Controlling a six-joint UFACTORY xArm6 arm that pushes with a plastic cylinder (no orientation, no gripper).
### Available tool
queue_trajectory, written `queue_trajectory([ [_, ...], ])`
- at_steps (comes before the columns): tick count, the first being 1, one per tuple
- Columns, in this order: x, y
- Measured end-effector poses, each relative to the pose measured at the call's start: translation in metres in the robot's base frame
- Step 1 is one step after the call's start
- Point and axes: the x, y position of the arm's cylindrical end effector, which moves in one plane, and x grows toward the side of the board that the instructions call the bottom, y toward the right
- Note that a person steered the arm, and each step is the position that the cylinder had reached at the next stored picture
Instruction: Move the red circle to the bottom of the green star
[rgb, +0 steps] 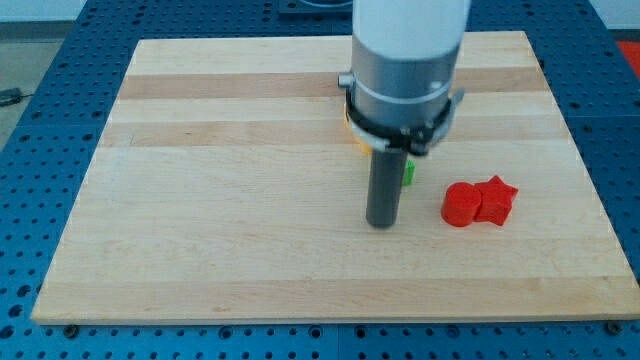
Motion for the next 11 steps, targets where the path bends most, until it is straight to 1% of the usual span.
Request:
queue_trajectory([
  [1,0.043,0.019],
  [2,0.072,0.109],
  [3,0.059,0.181],
  [4,0.023,0.205],
  [6,-0.047,0.201],
  [7,-0.05,0.174],
  [8,-0.042,0.145],
  [10,-0.042,0.069],
  [11,-0.042,0.041],
])
